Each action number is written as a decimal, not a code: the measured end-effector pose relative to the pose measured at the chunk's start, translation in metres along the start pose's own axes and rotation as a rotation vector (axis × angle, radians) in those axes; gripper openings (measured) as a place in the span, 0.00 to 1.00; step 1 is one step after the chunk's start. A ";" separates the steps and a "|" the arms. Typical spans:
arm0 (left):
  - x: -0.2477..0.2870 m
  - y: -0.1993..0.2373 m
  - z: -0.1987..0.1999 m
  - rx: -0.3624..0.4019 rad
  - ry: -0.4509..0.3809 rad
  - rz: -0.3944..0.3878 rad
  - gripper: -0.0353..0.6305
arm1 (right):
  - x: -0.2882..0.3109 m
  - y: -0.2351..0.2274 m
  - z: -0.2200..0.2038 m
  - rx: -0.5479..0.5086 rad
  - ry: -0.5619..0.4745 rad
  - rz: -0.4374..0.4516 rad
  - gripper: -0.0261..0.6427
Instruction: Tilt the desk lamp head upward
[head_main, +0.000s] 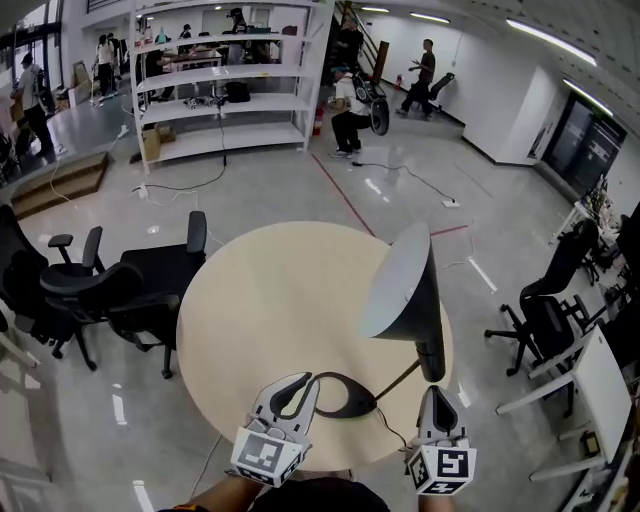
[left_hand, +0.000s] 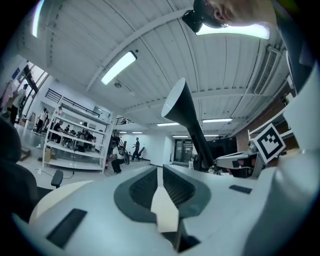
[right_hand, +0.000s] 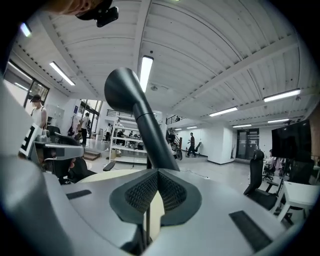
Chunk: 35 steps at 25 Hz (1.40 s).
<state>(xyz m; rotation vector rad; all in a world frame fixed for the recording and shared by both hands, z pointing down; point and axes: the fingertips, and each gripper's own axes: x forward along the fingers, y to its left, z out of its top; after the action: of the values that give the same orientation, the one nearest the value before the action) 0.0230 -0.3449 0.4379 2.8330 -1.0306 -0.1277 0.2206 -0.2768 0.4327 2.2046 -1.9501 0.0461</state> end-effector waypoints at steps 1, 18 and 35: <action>-0.001 -0.003 -0.009 -0.008 0.020 -0.011 0.18 | -0.002 0.007 -0.007 0.003 0.018 0.006 0.05; -0.056 -0.038 -0.067 0.024 0.155 -0.022 0.15 | -0.040 0.094 -0.071 0.018 0.125 0.157 0.05; -0.129 -0.287 -0.093 0.111 0.182 0.044 0.12 | -0.250 -0.023 -0.108 0.080 0.005 0.226 0.05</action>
<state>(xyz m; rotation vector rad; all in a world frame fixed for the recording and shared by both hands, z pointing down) 0.1178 -0.0351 0.4930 2.8509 -1.0899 0.1945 0.2224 -0.0113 0.4969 2.0161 -2.2224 0.1654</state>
